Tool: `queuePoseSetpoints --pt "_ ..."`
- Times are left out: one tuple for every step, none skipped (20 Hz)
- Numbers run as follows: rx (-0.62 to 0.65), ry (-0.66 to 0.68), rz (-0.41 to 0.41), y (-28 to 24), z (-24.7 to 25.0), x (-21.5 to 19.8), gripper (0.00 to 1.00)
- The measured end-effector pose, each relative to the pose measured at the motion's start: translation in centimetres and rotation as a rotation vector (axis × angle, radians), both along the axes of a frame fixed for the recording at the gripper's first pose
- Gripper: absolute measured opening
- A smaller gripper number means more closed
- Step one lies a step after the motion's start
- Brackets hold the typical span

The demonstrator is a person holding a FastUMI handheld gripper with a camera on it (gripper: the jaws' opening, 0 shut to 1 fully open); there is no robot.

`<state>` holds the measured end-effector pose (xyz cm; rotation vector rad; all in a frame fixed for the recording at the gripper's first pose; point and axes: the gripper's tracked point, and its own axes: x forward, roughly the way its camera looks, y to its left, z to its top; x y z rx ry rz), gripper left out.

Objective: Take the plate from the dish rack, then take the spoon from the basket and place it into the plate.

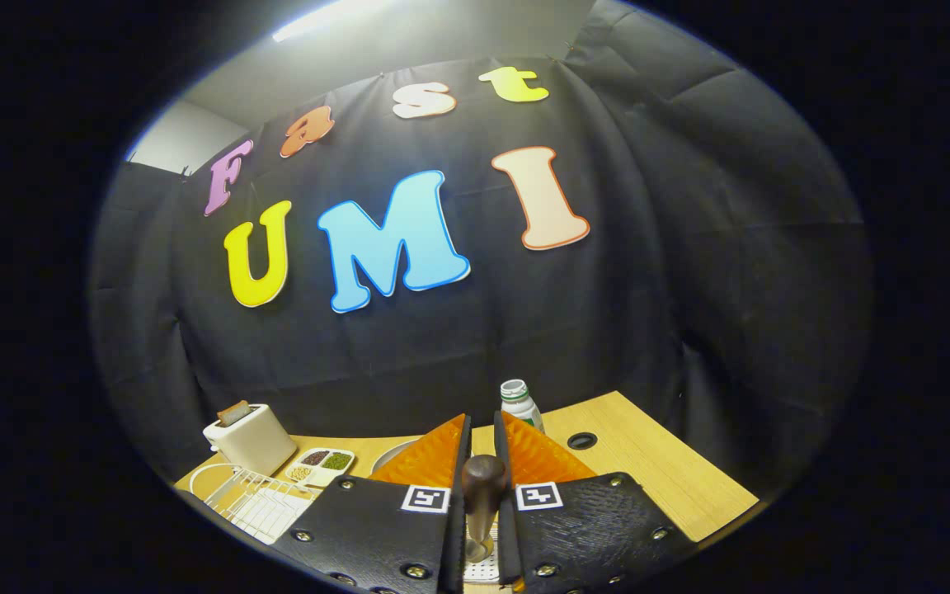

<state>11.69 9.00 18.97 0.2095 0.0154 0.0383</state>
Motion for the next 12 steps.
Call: queuePoseSetpoints --pt "-0.007 -0.01 0.015 0.7 1.1 -0.5 0.15" --pt "-0.014 -0.019 0.034 1.8 2.2 -1.2 0.15" --pt "-0.023 -0.028 0.055 2.9 3.0 -1.9 0.15" --pt "-0.035 -0.034 0.08 4.3 3.8 -2.7 0.15" --pt "-0.046 -0.038 0.106 5.7 4.3 -3.6 0.15" --pt "-0.056 -0.042 0.135 7.2 4.8 -4.5 0.15" --pt "-0.064 -0.044 0.163 8.6 5.1 -5.4 0.15" --pt "-0.068 -0.043 0.191 10.2 5.3 -6.3 0.15" --pt "-0.071 -0.041 0.221 11.7 5.4 -7.3 0.15" --pt "-0.072 -0.038 0.245 13.0 5.4 -8.2 0.15" --pt "-0.077 -0.036 0.268 14.3 5.3 -9.0 0.15" --pt "-0.083 -0.035 0.287 15.4 5.1 -9.8 0.15"
